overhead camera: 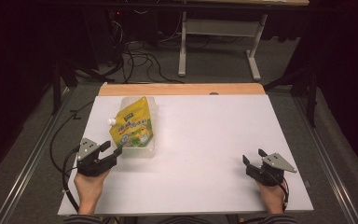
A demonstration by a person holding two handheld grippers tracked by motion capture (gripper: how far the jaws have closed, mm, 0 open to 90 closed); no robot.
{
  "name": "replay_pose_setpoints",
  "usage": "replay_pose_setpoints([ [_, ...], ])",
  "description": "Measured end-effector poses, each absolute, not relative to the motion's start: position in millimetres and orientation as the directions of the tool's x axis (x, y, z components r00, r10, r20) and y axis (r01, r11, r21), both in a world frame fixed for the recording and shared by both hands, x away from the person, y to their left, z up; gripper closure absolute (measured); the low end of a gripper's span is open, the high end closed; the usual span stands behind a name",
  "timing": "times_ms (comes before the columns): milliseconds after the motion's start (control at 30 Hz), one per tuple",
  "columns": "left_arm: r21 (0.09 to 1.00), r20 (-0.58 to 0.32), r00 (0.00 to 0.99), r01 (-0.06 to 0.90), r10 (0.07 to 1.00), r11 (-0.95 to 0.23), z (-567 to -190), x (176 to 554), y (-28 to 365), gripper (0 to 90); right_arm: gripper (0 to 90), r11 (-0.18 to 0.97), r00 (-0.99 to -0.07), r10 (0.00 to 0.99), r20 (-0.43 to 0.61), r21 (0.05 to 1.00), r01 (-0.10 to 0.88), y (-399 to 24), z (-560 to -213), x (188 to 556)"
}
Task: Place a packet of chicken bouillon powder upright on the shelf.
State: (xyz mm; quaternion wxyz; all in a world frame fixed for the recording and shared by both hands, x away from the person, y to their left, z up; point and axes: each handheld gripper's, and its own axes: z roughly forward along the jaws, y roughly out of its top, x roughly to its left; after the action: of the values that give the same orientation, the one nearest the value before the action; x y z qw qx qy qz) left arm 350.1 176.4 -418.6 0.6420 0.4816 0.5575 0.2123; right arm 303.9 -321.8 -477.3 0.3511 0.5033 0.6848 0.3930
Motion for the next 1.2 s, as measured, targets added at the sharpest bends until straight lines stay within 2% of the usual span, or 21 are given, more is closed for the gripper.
replay_pose_setpoints([
  [333,0.851,-0.521,0.311,0.269,0.795,0.452,-422,335,168,43.4,33.2,0.189,-0.251,0.964,-0.088,0.892,0.412,-322,-477,304],
  [533,0.865,-0.496,0.346,0.274,0.797,0.420,-424,326,156,42.8,33.3,0.187,-0.253,0.964,-0.084,0.890,0.416,-322,-477,305],
  [933,0.872,-0.484,0.419,0.306,0.768,0.382,-435,315,120,41.0,33.3,0.180,-0.249,0.965,-0.081,0.895,0.407,-322,-477,303],
  [1100,0.857,-0.502,0.422,0.360,0.755,0.369,-438,315,105,39.0,33.2,0.177,-0.252,0.964,-0.079,0.902,0.394,-323,-477,302],
  [1200,0.864,-0.494,0.448,0.348,0.745,0.363,-437,312,96,38.8,33.4,0.170,-0.253,0.965,-0.073,0.905,0.390,-324,-477,302],
])
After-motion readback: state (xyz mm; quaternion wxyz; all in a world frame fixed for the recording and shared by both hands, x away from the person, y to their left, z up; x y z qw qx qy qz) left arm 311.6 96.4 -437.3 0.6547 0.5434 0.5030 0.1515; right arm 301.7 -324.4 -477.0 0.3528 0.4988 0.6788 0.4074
